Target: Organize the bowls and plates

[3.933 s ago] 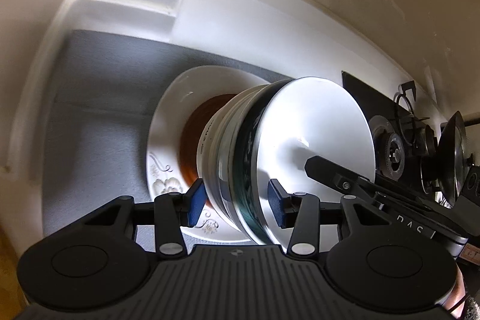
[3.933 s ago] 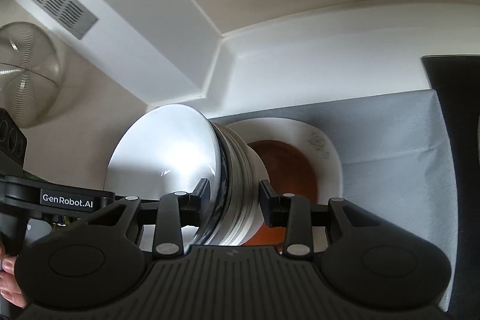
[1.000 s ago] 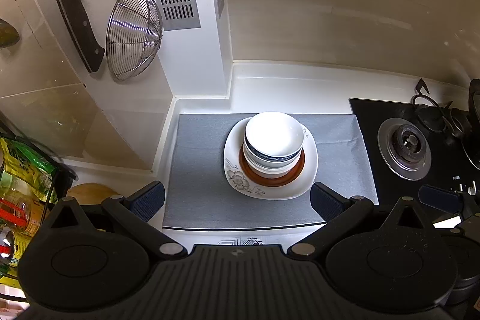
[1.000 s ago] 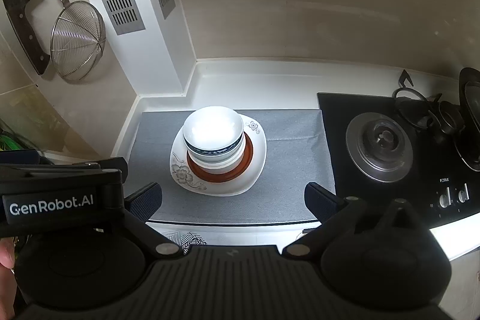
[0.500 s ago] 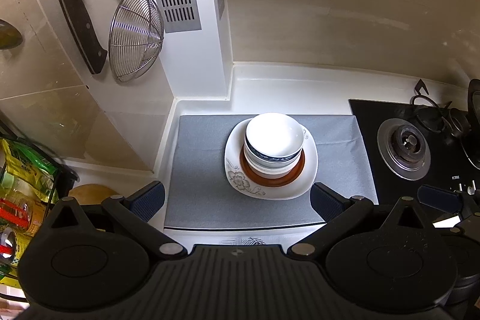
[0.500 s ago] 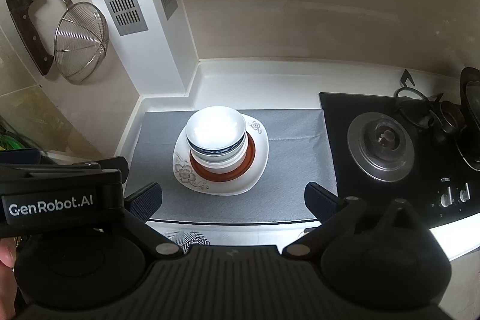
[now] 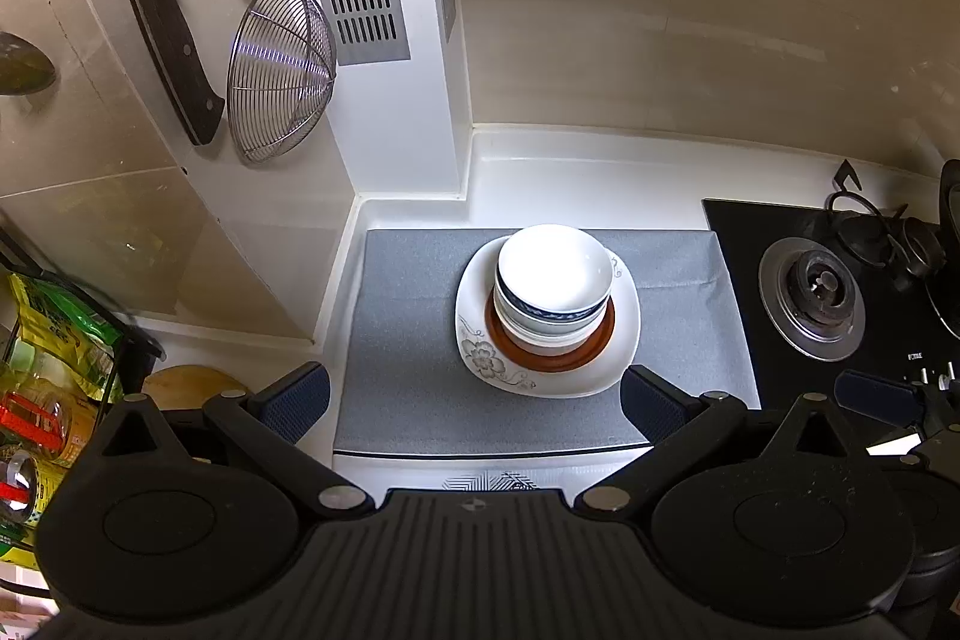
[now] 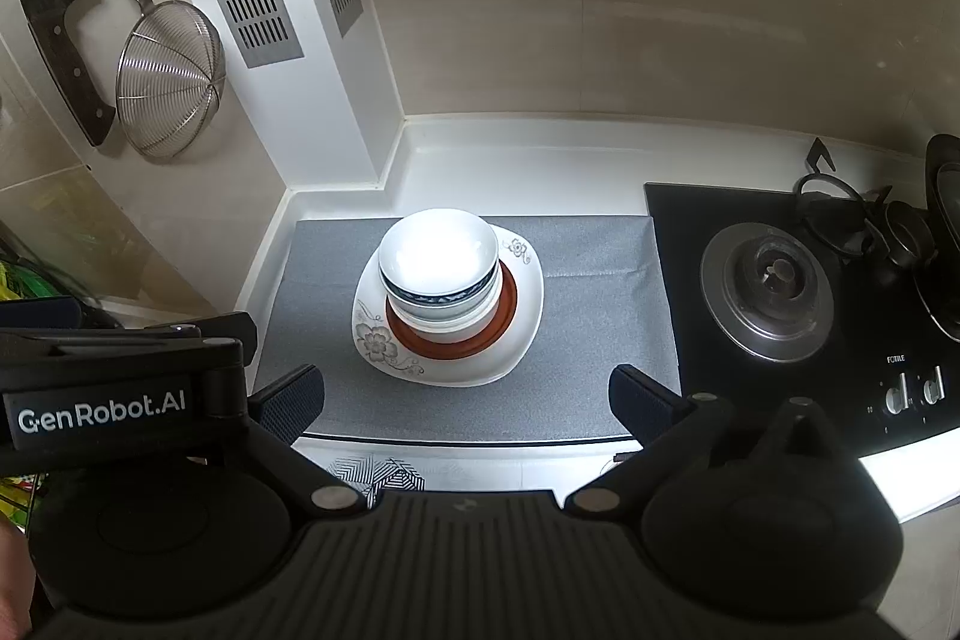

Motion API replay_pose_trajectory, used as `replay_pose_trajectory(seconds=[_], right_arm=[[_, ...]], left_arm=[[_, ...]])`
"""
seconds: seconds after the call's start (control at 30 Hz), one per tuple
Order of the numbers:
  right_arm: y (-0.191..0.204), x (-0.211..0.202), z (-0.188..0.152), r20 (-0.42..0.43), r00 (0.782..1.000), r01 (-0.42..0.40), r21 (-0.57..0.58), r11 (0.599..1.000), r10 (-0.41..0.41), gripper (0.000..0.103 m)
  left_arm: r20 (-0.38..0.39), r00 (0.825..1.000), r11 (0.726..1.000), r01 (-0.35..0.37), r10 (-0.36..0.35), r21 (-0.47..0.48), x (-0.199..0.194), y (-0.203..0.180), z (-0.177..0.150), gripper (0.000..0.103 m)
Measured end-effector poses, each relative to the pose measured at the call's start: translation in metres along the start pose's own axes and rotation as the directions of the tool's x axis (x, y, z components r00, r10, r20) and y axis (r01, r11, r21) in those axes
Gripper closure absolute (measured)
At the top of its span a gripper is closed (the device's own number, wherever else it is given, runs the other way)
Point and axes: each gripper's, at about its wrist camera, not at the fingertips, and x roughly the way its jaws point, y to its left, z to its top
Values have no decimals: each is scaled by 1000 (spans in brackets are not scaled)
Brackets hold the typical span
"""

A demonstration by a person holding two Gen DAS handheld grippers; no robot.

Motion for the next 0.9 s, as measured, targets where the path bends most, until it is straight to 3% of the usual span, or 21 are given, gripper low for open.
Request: replay_pose_trajectory(seconds=[0.9], right_arm=[[-1,-2,-6,-3,1000,10,5,1000,-10,1]], left_arm=[[-3,1000,1000,26,-26,11,2,3,-4,0]])
